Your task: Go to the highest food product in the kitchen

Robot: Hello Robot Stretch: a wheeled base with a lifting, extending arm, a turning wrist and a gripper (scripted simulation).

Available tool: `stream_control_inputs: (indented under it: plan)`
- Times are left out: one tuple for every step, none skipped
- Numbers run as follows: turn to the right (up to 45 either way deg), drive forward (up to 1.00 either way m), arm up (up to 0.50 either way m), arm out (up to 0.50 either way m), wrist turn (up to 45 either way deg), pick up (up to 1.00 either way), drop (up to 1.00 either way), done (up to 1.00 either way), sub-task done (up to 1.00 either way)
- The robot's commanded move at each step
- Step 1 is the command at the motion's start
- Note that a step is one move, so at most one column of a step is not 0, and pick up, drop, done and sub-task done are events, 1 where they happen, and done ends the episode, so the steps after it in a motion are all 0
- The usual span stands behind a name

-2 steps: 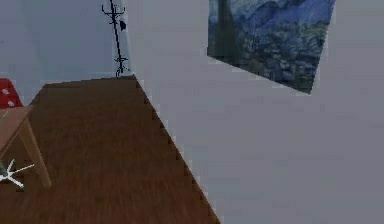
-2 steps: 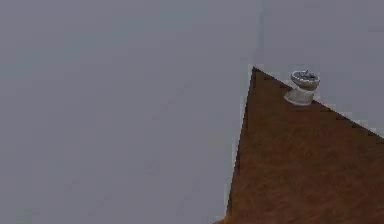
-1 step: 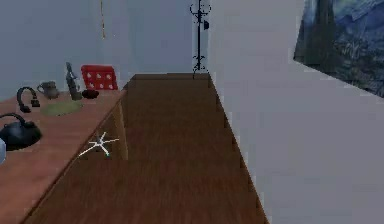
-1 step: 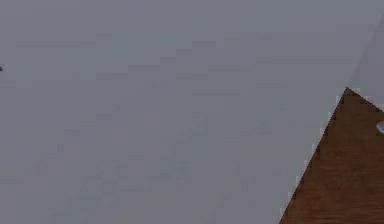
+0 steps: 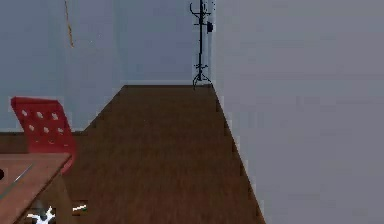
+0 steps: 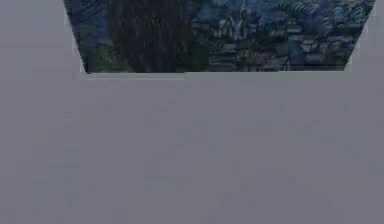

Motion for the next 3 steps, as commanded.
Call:
stream_control_inputs:
  plan:
    - [0.0,1.00,0.00,0.00,0.0,0.00,0.00,0.00,0.00]
    - [-18.0,0.00,0.00,0.00,0.0,0.00,0.00,0.00,0.00]
    - [0.0,0.10,0.00,0.00,0.0,0.00,0.00,0.00,0.00]
